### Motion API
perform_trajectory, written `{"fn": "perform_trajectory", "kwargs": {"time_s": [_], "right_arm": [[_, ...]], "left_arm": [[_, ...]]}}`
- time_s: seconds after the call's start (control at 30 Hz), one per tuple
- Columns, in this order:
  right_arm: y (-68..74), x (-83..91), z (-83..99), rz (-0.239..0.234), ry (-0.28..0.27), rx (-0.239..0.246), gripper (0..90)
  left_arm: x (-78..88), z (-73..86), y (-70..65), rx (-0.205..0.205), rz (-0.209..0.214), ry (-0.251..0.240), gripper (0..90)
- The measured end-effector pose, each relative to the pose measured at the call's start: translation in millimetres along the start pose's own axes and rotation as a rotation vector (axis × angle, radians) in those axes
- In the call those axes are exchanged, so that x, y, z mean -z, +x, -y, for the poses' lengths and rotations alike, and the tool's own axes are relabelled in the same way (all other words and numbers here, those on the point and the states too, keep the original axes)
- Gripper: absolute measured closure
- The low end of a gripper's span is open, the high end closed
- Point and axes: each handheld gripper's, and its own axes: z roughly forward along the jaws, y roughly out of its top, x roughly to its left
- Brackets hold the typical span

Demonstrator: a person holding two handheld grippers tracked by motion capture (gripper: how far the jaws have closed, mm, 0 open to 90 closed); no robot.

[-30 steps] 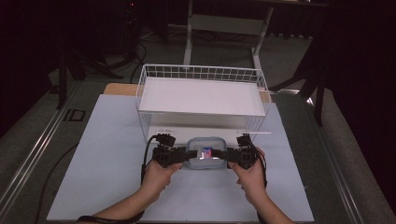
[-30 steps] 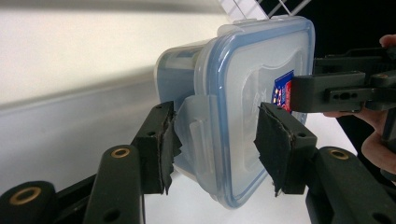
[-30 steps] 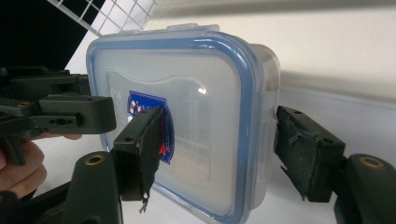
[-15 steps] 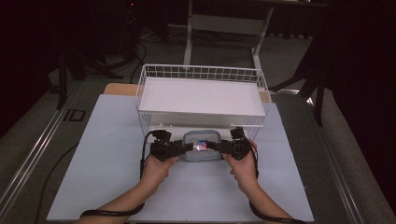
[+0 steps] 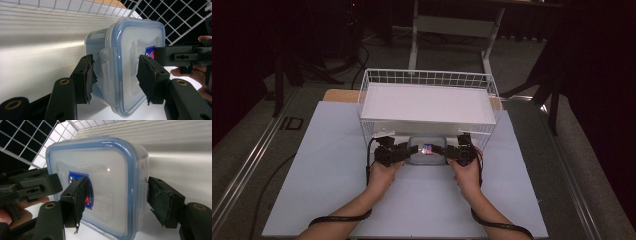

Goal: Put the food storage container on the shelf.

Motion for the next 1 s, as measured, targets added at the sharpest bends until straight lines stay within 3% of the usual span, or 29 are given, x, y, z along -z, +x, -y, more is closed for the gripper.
{"fn": "perform_trajectory", "kwargs": {"time_s": [0.13,0.2,0.27,0.3,0.37,0.43,0.53,0.63,0.8,0.87,0.9,1.0], "right_arm": [[-2.7,-3.9,-0.6,-0.001,-0.003,-0.028,33.8],[-2.4,-5.2,-2.3,0.012,-0.032,0.015,33.8],[-3.9,-5.7,-4.4,0.008,-0.030,-0.006,33.7],[-4.5,-5.7,-5.0,0.007,-0.026,-0.025,33.6],[-3.9,-5.6,-5.1,0.019,-0.049,0.012,33.2],[-3.3,-5.5,-3.7,0.030,-0.067,0.012,32.4],[-3.8,-8.0,-2.3,0.037,-0.092,0.017,30.7],[-4.9,-10.9,-4.1,0.037,-0.090,0.028,29.7],[-5.0,-13.5,-5.9,0.051,-0.094,0.014,29.1],[-4.8,-14.3,-5.7,0.062,-0.078,-0.015,29.4],[-5.3,-15.4,-5.5,0.068,-0.075,-0.014,29.5],[-8.2,-19.0,-3.9,0.070,-0.087,-0.008,29.9]], "left_arm": [[-3.5,-0.6,4.7,0.006,0.007,-0.007,49.0],[-5.7,-2.3,5.8,-0.007,0.008,-0.006,49.0],[-7.1,-4.5,6.4,0.004,0.009,-0.010,48.9],[-7.8,-5.0,6.6,-0.010,0.010,-0.014,48.9],[-8.9,-4.4,7.9,-0.030,0.016,-0.025,48.7],[-10.0,-2.7,8.4,-0.062,0.018,-0.046,48.6],[-11.8,-3.4,9.4,-0.077,0.016,-0.059,48.3],[-15.5,-4.0,7.6,-0.115,-0.004,-0.062,45.3],[-19.3,-3.9,9.2,-0.112,-0.017,-0.076,42.6],[-20.3,-4.9,10.0,-0.108,-0.041,-0.074,41.9],[-20.7,-5.1,10.0,-0.108,-0.061,-0.075,41.4],[-23.0,-4.6,11.8,-0.117,-0.061,-0.074,38.7]]}}
